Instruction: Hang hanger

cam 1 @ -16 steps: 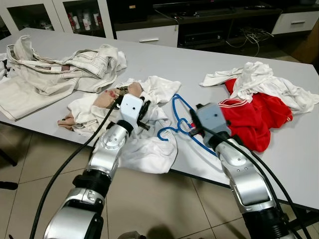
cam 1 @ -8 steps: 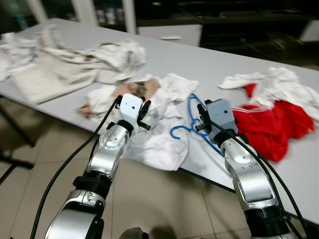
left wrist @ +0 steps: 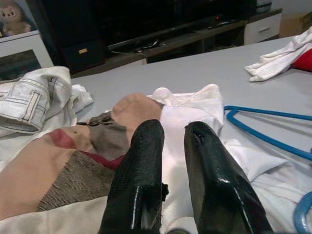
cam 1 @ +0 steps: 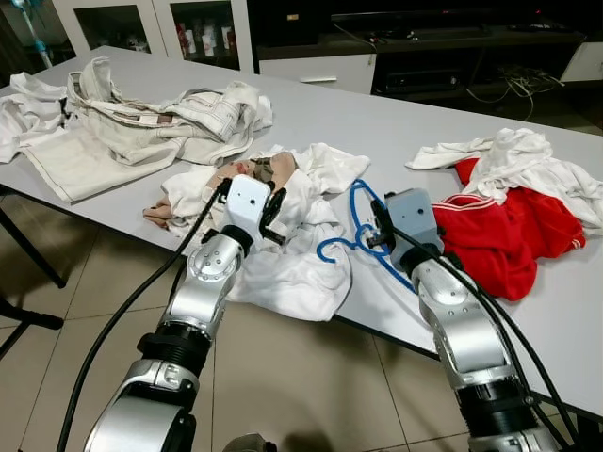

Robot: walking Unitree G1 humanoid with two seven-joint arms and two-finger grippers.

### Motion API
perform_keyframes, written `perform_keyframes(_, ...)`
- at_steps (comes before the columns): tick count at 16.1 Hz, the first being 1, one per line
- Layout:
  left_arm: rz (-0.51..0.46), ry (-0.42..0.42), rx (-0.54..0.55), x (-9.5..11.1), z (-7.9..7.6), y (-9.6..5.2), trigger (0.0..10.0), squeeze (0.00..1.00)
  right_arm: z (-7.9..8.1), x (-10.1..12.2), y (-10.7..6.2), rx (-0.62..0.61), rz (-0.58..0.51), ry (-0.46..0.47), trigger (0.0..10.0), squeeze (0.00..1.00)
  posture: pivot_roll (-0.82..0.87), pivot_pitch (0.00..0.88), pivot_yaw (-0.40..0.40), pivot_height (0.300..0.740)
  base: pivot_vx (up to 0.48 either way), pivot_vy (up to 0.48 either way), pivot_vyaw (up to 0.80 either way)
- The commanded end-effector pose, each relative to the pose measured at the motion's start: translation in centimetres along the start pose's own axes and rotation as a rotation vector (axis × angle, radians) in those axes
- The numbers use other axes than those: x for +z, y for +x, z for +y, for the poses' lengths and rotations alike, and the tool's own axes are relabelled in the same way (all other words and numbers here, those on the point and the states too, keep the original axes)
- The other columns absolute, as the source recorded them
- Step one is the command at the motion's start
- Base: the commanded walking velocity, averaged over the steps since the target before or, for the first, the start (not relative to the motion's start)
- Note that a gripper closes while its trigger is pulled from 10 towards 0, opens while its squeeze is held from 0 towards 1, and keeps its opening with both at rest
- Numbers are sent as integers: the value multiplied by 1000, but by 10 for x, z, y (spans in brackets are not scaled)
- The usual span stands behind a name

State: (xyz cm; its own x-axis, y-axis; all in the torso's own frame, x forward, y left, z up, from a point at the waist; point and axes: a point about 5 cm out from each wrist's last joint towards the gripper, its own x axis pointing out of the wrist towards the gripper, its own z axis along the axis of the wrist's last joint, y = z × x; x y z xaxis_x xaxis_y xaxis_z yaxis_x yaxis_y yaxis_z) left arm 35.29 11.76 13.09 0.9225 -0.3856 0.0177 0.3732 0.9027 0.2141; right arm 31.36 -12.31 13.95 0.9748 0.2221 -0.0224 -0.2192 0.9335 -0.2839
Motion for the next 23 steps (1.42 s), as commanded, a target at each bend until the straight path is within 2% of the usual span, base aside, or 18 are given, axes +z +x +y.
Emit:
perform_keyframes(1,-4,14,9,3,4,-1,10000,0,-2,2,3,-3,-9,2,10000,0,18,0,36,723,0,0,0)
perform_keyframes(5,-11,25,6,5,4,0,10000,0,0,3,6,3,-14,-1,10000,0,19,0,35,723,0,0,0)
perform_keyframes(6,-25,65,5,7,7,0,10000,0,2,2,7,7,-13,-4,10000,0,15,0,34,723,0,0,0)
perform_keyframes(8,-41,125,5,10,15,-1,10000,0,4,1,9,14,-12,-1,10000,0,15,0,33,723,0,0,0)
perform_keyframes(9,-14,160,56,10,36,-2,10000,0,8,2,14,27,-13,16,10000,0,18,0,30,723,0,0,0)
perform_keyframes(11,8,179,73,9,45,-3,10000,0,12,3,17,37,-15,18,10000,0,20,0,28,723,0,0,0)
perform_keyframes(12,94,207,56,-3,48,-6,10000,796,15,6,19,46,-23,16,10000,0,25,0,24,723,0,0,0)
perform_keyframes(13,108,202,47,-6,46,-7,10000,820,16,7,20,50,-27,-4,10000,0,25,0,22,723,0,0,0)
perform_keyframes(14,104,189,42,-7,44,-7,10000,1000,17,7,20,52,-28,-14,10000,0,26,0,20,723,0,0,0)
perform_keyframes(17,83,179,31,-6,35,-4,10000,996,17,4,20,51,-26,-25,10000,0,24,0,17,723,0,0,756)
perform_keyframes(18,87,180,25,-7,31,-2,10000,0,17,4,20,50,-25,-21,10000,0,22,0,17,723,0,0,800)
perform_keyframes(21,71,179,14,-5,24,0,10000,0,15,3,20,42,-20,-8,10000,0,17,0,20,723,0,0,669)
perform_keyframes(23,64,182,3,-3,22,2,10000,0,14,3,20,40,-19,12,10000,0,15,0,21,723,0,0,0)
